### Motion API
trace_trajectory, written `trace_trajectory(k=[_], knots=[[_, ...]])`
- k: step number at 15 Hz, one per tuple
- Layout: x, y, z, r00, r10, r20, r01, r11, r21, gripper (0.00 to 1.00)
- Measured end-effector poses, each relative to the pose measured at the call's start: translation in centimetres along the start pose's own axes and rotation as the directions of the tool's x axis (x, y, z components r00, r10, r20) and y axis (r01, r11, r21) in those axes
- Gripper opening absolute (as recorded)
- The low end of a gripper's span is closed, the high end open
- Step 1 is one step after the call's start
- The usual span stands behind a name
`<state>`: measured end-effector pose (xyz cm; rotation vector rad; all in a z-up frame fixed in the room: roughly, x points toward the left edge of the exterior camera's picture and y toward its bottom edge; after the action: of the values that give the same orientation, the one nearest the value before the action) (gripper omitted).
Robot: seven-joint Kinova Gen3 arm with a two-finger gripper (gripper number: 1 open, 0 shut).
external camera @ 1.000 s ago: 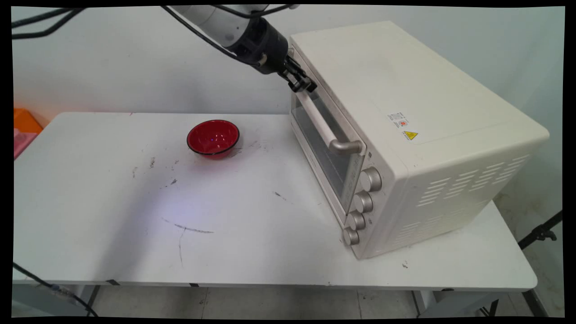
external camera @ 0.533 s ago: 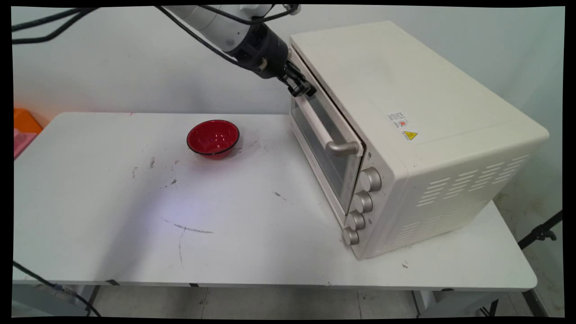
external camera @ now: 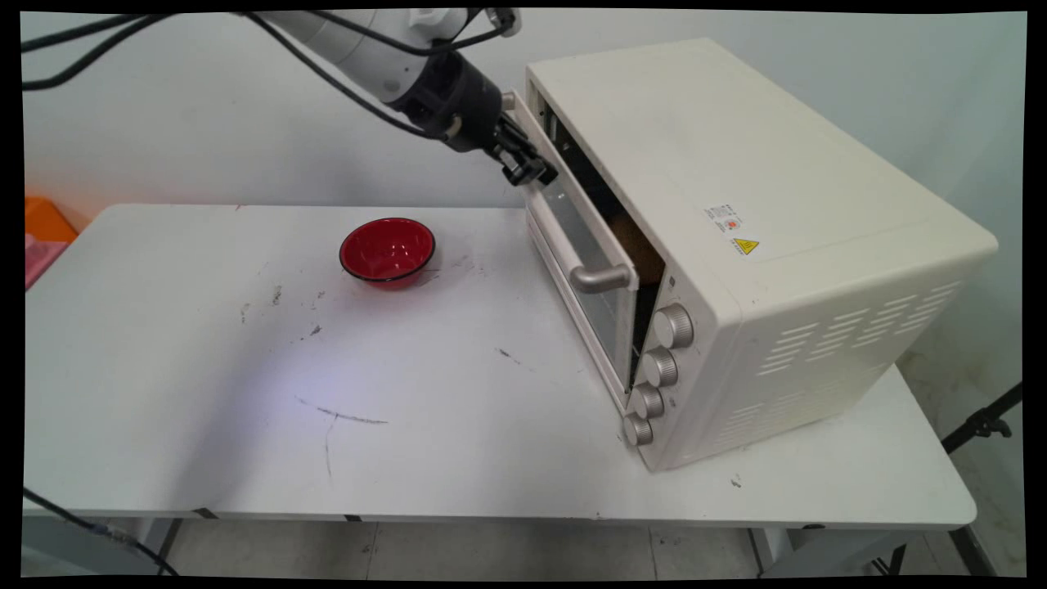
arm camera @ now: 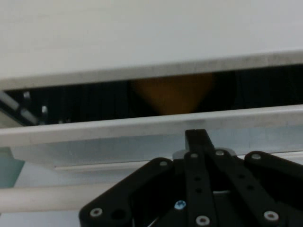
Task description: Open the oven
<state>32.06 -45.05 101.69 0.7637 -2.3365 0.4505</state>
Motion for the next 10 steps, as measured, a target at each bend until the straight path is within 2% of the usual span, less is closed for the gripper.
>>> trace_trajectory(k=[10], knots=[[-5.7,-0.3,-0.1,0.999,-0.018,-0.026,0.018,1.000,-0.019,0.00]])
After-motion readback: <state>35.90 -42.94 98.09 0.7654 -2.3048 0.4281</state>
